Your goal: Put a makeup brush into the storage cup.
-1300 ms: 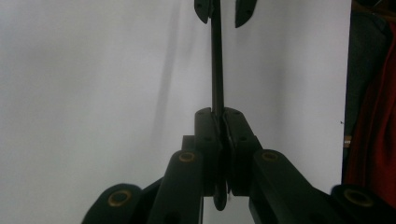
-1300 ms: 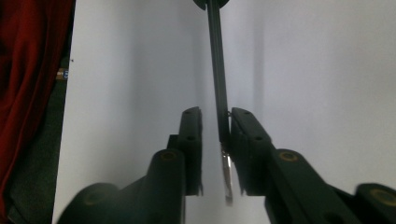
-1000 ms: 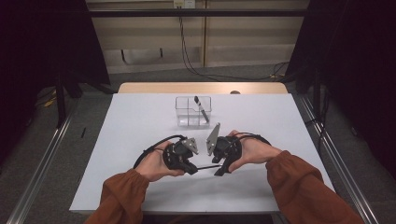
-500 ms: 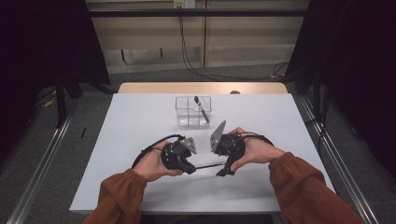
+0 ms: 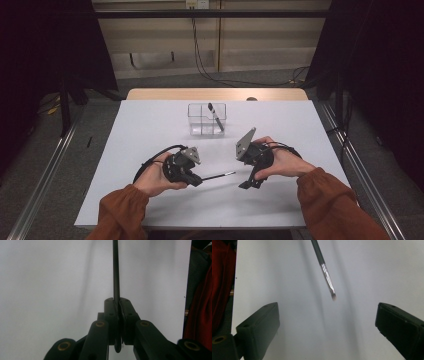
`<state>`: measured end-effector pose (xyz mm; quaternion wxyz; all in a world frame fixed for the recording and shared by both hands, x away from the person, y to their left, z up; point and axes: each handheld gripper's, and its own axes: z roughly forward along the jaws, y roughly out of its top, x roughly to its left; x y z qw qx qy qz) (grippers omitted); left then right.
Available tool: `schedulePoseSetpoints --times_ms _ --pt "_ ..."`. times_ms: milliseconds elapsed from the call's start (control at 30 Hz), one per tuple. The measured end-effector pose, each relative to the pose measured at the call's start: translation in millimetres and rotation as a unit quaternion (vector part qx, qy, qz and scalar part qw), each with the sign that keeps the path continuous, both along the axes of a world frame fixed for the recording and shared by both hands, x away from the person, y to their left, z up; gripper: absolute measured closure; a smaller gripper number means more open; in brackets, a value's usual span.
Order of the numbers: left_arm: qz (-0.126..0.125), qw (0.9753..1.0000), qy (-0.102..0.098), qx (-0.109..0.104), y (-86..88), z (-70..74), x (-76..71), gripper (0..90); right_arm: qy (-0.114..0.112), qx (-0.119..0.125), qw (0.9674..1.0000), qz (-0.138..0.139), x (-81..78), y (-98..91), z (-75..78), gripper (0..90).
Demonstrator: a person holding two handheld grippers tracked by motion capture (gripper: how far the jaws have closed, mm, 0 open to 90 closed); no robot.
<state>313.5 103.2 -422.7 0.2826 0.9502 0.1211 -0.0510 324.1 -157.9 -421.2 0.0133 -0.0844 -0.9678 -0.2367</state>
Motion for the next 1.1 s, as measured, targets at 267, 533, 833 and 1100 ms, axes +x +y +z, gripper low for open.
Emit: schedulePoseSetpoints --times_ms 267,533,833,1100 --pt "0.016 0.9996 -0.002 -0.022 14.5 -4.0 -2.9 85.4 0.001 0.018 0.9994 -0.029 -4.4 -14.2 -9.9 6.2" --pt "0.037 0.9983 -0.008 -0.045 26.5 -5.7 -4.3 85.4 0.0 0.046 0.9978 -0.047 -10.9 -28.6 -11.2 6.6" --pt "0.037 0.9968 -0.023 -0.067 32.5 -10.0 -10.8 85.4 -0.007 0.06 0.9963 -0.062 -22.6 -35.7 -21.3 5.8" --pt "0.054 0.9925 -0.026 -0.106 38.7 -18.0 -17.1 85.4 -0.02 0.094 0.9911 -0.092 -27.8 -43.9 -23.3 5.0"
